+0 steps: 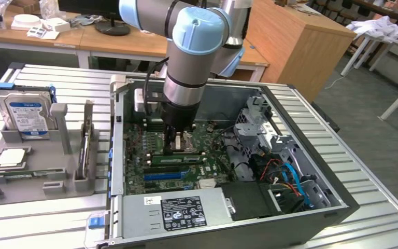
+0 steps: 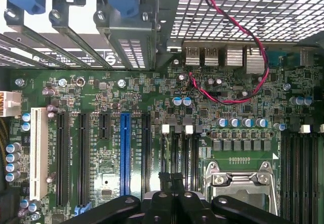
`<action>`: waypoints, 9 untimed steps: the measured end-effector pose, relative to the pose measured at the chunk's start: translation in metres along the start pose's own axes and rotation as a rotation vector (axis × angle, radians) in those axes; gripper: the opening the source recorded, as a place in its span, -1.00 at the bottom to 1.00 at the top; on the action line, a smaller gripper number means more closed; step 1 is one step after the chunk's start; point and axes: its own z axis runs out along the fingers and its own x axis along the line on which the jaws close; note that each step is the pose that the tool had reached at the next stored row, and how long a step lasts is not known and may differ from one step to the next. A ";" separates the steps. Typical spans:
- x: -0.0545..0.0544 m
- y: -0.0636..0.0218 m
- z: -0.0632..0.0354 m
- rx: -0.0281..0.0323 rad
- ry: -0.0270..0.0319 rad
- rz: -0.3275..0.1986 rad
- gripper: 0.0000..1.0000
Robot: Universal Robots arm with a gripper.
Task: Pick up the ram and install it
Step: 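Press down the ram until it locks into place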
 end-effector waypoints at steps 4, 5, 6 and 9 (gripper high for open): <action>0.000 -0.0001 0.0009 0.0003 -0.0005 0.000 -0.79; 0.000 -0.0001 0.0008 0.0002 -0.0004 0.000 -0.79; 0.000 0.0000 0.0007 0.0001 -0.0001 0.000 -0.79; 0.000 0.0000 0.0007 0.0000 -0.0001 0.000 -0.79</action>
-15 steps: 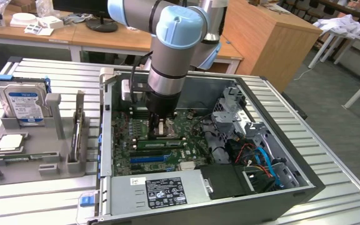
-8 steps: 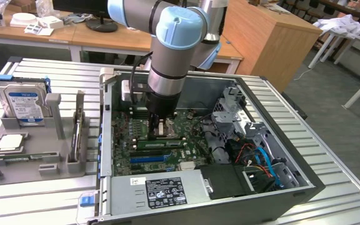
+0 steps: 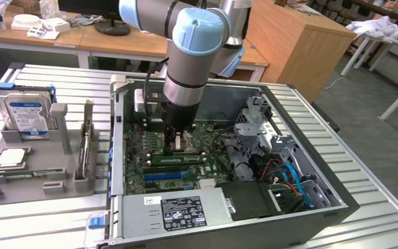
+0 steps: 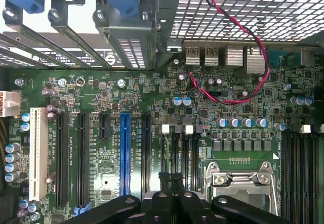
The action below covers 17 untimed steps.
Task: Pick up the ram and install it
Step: 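Press down the ram until it locks into place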
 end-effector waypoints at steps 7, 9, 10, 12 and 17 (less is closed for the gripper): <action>0.000 0.0018 0.0001 0.0000 0.0000 0.000 -0.79; 0.000 0.0018 0.0000 0.0000 0.0000 0.000 -0.79; 0.000 0.0019 0.0001 0.0000 0.0000 0.000 -0.79; 0.000 0.0019 0.0001 0.0001 0.0000 0.000 -0.79; 0.000 0.0019 0.0017 0.0000 0.0000 0.000 -0.79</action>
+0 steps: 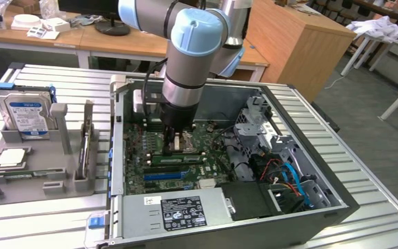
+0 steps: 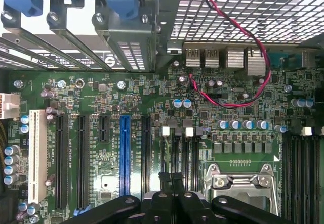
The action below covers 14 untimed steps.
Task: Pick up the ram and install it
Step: 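Press down the ram until it locks into place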
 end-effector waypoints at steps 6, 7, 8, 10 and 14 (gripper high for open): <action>0.000 0.0000 0.0003 0.0000 -0.0001 0.000 -0.79; 0.000 -0.0001 0.0007 0.0002 -0.0004 0.000 -0.79; 0.000 0.0000 0.0010 0.0002 -0.0003 0.000 -0.79; 0.000 0.0000 0.0011 0.0000 0.0000 0.000 -0.79; 0.000 0.0000 0.0013 0.0000 -0.0001 0.000 -0.79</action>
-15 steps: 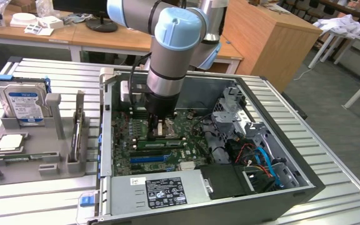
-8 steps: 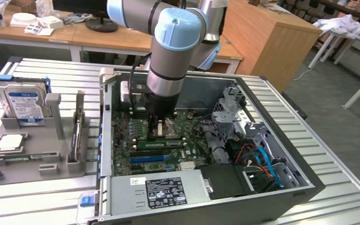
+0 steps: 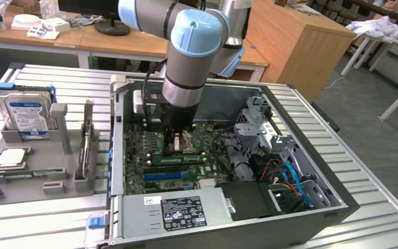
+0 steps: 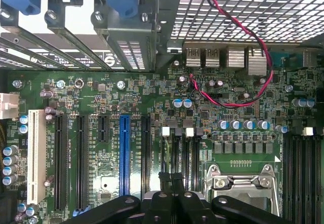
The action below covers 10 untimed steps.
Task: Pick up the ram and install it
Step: 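Press down the ram until it locks into place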
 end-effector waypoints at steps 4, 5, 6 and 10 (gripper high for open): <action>0.000 0.0000 0.0008 0.0001 0.0000 0.000 -0.79; 0.000 0.0000 0.0008 0.0001 0.0001 0.000 -0.79; 0.000 0.0000 0.0008 0.0001 0.0001 0.000 -0.79; 0.000 -0.0001 0.0018 0.0004 -0.0002 0.000 -0.79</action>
